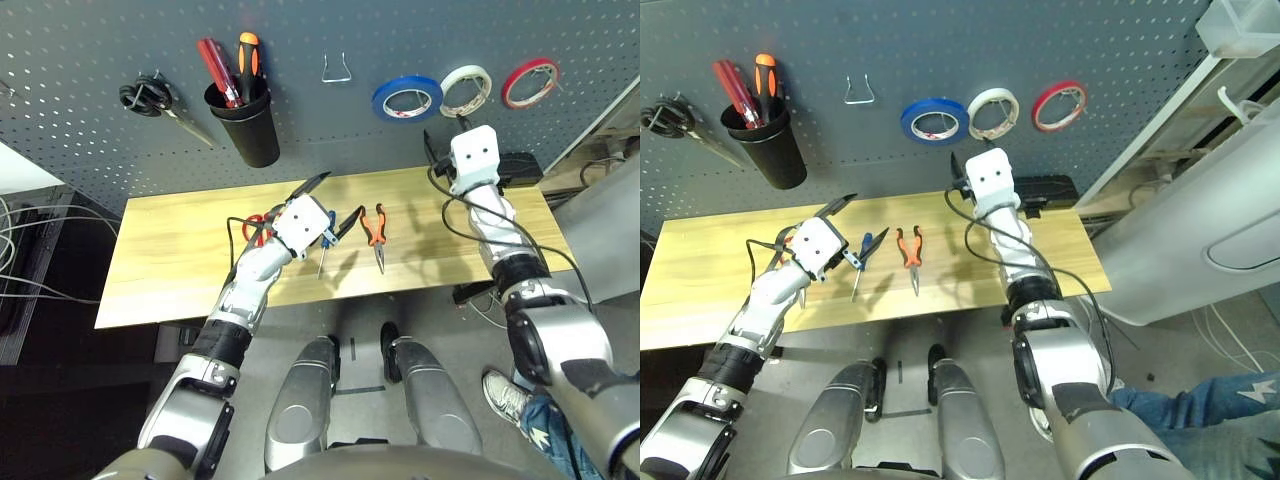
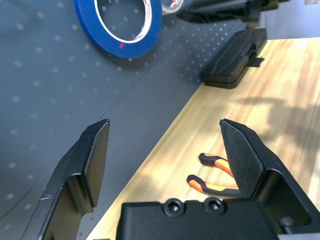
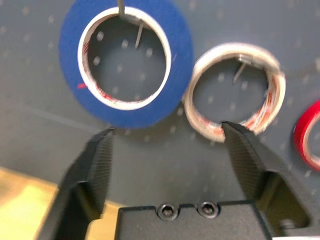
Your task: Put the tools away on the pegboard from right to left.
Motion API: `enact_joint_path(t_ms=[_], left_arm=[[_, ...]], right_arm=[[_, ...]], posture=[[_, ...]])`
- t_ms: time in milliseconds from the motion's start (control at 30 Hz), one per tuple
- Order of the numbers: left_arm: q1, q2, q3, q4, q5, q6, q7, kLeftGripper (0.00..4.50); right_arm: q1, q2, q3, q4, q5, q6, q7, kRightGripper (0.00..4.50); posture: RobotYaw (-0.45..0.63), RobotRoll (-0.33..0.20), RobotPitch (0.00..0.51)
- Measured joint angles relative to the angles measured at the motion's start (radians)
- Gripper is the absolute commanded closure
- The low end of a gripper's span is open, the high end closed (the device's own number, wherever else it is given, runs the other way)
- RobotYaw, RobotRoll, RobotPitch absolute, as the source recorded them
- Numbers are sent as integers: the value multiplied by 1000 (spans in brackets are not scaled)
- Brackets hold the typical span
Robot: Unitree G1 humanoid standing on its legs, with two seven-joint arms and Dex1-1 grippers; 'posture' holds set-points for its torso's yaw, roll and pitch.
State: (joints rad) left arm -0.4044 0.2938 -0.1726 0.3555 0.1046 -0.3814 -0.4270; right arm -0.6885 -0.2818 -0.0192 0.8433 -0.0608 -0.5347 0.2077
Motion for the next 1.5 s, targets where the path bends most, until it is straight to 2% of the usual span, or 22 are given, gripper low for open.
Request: enact_joint_path(t_ms=[100,200,500,800,1133,1300,1400,1500], left_arm=[[0,-1,-1,-2,-4,47,-20,0],[-1,-9,-1,-5,-9,119,-27,0],[-12,-17,-1,-7,20,295,-4,0],[2,-16,2,-60,45,438,42,0],[105,0,5,-196,43,505,55,0],[123,4,13,-224,43,524,64,0],[129,5,18,-237,43,528,65,0],[131,5,17,-240,43,528,65,0]], right_arm=[[67,0,-5,-39,35,106,55,58],[76,6,-14,-43,58,258,66,58],[-19,92,-20,71,80,520,72,58],[-125,150,-24,180,85,620,71,58],[-150,178,-22,243,84,658,60,58],[-156,192,-22,269,84,689,52,58],[-165,194,-23,271,83,702,38,689],[-187,196,-37,275,88,745,10,1731]], posture=[[116,0,252],[117,0,252],[152,0,294],[214,0,334],[277,0,363],[286,0,367],[283,0,365],[279,0,362]])
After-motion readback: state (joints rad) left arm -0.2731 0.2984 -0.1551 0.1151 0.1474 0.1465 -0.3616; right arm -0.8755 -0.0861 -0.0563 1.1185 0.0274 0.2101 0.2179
